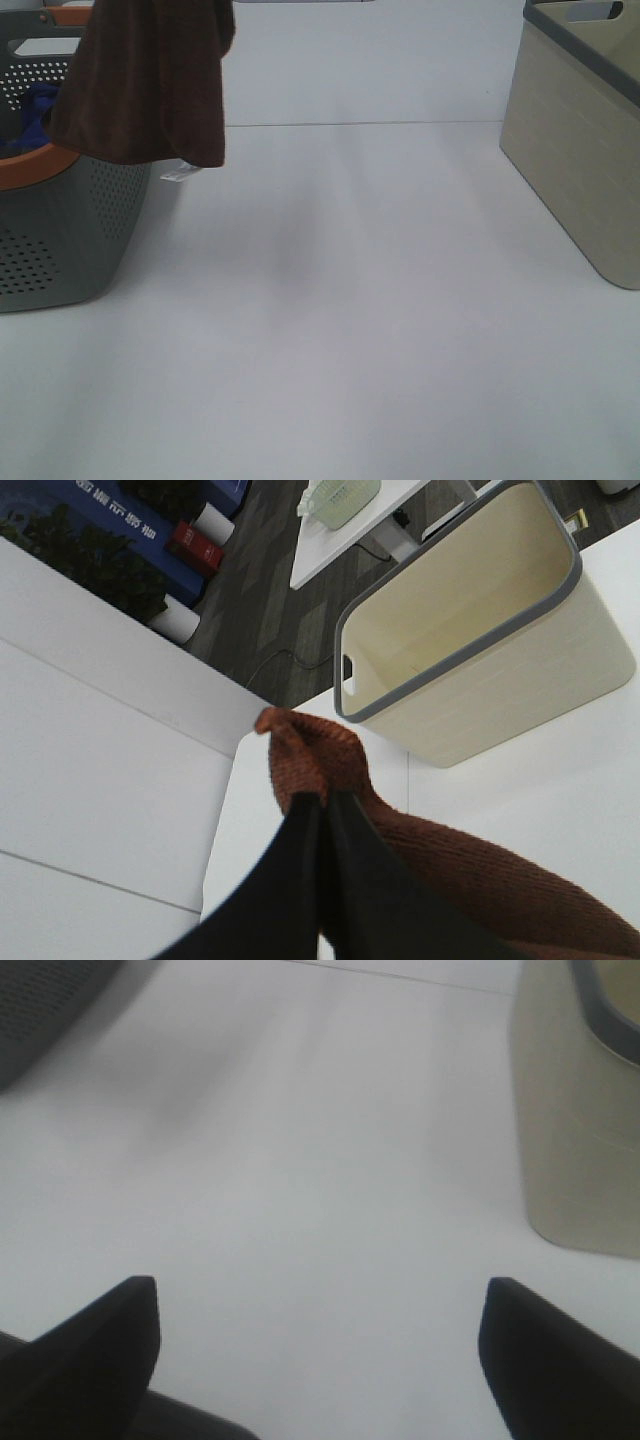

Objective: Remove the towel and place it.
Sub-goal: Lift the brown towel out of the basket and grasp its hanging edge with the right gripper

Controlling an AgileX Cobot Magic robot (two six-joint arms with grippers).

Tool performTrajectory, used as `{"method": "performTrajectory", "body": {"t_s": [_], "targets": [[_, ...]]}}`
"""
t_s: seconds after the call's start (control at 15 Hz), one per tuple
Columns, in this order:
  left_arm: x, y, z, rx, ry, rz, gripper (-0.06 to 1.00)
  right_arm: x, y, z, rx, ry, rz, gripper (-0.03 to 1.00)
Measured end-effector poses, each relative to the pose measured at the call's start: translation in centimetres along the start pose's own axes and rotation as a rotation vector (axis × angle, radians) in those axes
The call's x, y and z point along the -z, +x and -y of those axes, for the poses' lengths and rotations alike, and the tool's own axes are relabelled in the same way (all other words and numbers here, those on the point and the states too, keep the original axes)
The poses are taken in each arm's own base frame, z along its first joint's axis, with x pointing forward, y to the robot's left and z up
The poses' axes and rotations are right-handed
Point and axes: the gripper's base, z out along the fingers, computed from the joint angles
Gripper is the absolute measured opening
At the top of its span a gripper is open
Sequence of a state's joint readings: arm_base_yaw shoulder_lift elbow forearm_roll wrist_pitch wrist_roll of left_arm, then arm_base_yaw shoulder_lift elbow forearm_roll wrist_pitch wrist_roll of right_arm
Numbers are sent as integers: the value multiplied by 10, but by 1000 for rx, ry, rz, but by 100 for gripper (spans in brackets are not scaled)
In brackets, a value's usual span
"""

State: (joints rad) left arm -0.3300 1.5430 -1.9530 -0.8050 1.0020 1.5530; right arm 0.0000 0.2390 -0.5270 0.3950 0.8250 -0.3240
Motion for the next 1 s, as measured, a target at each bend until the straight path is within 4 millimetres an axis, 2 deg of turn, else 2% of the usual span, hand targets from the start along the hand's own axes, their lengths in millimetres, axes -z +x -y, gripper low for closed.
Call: {"method": "performTrajectory", "body": {"t_s": [0.07,0.13,0.27,0.4,0.6,1.0], "targets": [[-11,-5,4,-2,6,22,0,-13,-9,0,-18,-51,9,76],[-27,-18,9,30,-20,68,0,-40,-25,2,-49,-126,29,76],[-43,-23,16,26,-1,88,0,-62,-35,4,-27,-179,66,76],[-61,-18,27,-47,72,60,0,-76,-40,4,-23,-231,80,76],[-90,0,41,-118,166,-20,0,-95,-43,6,18,-272,93,76],[-107,2,54,-150,223,-25,0,-140,-38,17,49,-302,51,76]]}}
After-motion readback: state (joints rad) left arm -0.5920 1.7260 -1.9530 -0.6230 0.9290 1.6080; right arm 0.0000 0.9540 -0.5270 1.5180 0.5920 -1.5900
